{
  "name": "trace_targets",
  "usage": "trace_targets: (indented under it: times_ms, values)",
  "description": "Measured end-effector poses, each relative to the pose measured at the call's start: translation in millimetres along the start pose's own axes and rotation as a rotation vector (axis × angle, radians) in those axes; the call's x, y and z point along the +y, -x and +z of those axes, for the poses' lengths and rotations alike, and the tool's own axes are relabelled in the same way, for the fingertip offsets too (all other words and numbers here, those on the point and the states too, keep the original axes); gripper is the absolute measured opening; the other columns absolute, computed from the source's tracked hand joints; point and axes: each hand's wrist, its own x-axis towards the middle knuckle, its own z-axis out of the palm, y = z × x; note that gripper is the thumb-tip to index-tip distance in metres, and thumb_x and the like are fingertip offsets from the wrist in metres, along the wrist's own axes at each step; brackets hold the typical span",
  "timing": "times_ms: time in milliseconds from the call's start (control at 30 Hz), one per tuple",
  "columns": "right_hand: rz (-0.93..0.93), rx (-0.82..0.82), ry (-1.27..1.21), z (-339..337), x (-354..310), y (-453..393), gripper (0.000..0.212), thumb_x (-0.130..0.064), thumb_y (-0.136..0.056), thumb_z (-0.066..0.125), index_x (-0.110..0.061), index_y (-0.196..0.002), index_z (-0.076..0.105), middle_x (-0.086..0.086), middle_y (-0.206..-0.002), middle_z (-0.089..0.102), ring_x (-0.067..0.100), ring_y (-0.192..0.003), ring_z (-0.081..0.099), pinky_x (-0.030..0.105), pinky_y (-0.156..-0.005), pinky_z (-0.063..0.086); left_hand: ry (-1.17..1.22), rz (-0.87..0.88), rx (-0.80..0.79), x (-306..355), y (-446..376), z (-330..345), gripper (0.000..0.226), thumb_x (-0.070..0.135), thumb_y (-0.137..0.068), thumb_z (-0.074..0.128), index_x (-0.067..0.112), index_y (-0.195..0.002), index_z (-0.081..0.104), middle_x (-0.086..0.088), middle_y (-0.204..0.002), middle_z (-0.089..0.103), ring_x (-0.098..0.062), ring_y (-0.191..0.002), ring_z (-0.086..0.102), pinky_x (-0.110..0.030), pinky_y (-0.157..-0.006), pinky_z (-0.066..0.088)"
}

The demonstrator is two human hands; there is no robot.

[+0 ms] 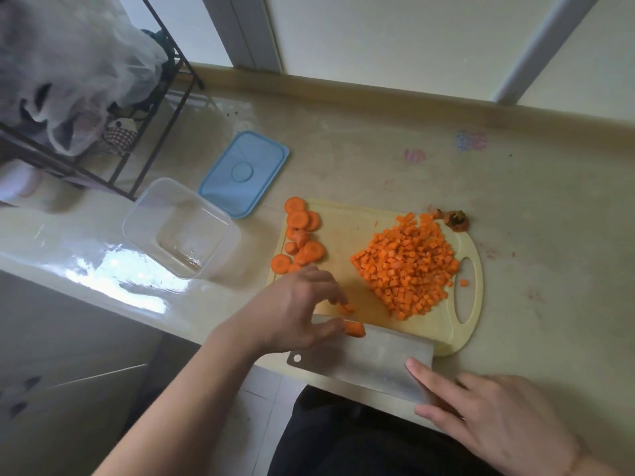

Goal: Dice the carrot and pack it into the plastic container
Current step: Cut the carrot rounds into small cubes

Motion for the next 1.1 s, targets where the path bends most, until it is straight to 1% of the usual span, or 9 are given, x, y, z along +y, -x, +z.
trace_targets:
  times_ms: [100,233,333,533,667,833,933,1000,1100]
  values:
    - [-0.015,0.004,0.046,-1,2,-1,0.059,-0.062,-0.096,0.022,-0.034,-0.121,0.067,0.000,-0.045,0.044,0.017,-0.030,0.044,0.028,-0.028,0.033,-0.015,0.007,-0.106,3,-7,7,0.053,0.059,-0.086,0.051,0.016,-0.102,0.078,0.001,-0.093,0.069,-0.018,-0.086,0.060,-0.036,-0.075,0.053]
    - [-0.015,-0.001,0.056,-3,2,-1,0.059,-0.061,-0.097,0.021,-0.034,-0.118,0.069,-0.001,-0.044,0.042,0.017,-0.029,0.042,0.026,-0.028,0.030,-0.048,0.039,-0.140,3,-10,13,0.044,0.054,-0.086,0.053,0.018,-0.091,0.078,0.001,-0.084,0.066,-0.016,-0.077,0.057,-0.036,-0.069,0.051]
    - [-0.019,-0.007,0.053,-2,1,1,0.060,-0.062,-0.097,0.020,-0.034,-0.118,0.069,-0.002,-0.044,0.042,0.017,-0.029,0.041,0.027,-0.028,0.029,-0.048,0.064,-0.139,3,-12,14,0.030,0.046,-0.086,0.064,0.018,-0.086,0.077,0.003,-0.080,0.064,-0.016,-0.073,0.056,-0.037,-0.064,0.051]
    - [-0.032,-0.023,0.061,-3,0,2,0.060,-0.063,-0.096,0.020,-0.035,-0.117,0.069,-0.001,-0.044,0.043,0.017,-0.029,0.043,0.028,-0.028,0.031,-0.146,0.087,-0.195,8,-16,21,0.018,0.035,-0.074,0.058,0.019,-0.075,0.067,0.002,-0.074,0.060,-0.024,-0.070,0.054,-0.037,-0.065,0.051]
    - [-0.016,-0.027,0.034,-2,0,7,0.060,-0.064,-0.096,0.020,-0.036,-0.118,0.068,-0.003,-0.044,0.045,0.018,-0.029,0.045,0.028,-0.028,0.033,-0.134,0.103,-0.215,2,-23,16,0.028,0.039,-0.074,0.051,0.015,-0.078,0.066,0.000,-0.076,0.059,-0.021,-0.071,0.052,-0.033,-0.065,0.047]
    - [0.031,-0.052,-0.011,-6,3,18,0.059,-0.065,-0.096,0.020,-0.037,-0.118,0.067,-0.004,-0.044,0.044,0.018,-0.028,0.044,0.028,-0.029,0.035,-0.273,0.126,-0.138,-19,-44,5,0.019,0.026,-0.073,0.069,0.009,-0.080,0.066,-0.004,-0.078,0.059,-0.024,-0.071,0.054,-0.038,-0.063,0.050]
    - [0.059,-0.045,-0.040,-9,3,23,0.059,-0.067,-0.095,0.021,-0.038,-0.116,0.068,-0.004,-0.043,0.042,0.016,-0.028,0.042,0.025,-0.029,0.032,-0.326,0.187,-0.160,-24,-53,8,0.023,0.026,-0.077,0.061,0.008,-0.089,0.069,-0.005,-0.083,0.061,-0.026,-0.074,0.055,-0.039,-0.061,0.050]
    - [0.077,-0.040,-0.049,-10,4,26,0.059,-0.068,-0.094,0.022,-0.039,-0.115,0.069,-0.004,-0.042,0.040,0.015,-0.027,0.041,0.024,-0.029,0.031,-0.334,0.216,-0.159,-26,-55,9,0.021,0.024,-0.079,0.065,0.009,-0.093,0.070,-0.006,-0.086,0.062,-0.027,-0.076,0.056,-0.039,-0.062,0.051]
    - [0.113,-0.021,-0.087,-9,8,32,0.055,-0.070,-0.092,0.026,-0.041,-0.122,0.061,-0.004,-0.042,0.041,0.016,-0.028,0.043,0.026,-0.031,0.037,-0.304,0.237,-0.153,-25,-50,6,0.025,0.027,-0.081,0.065,0.013,-0.100,0.072,-0.006,-0.093,0.064,-0.027,-0.079,0.059,-0.037,-0.067,0.052]
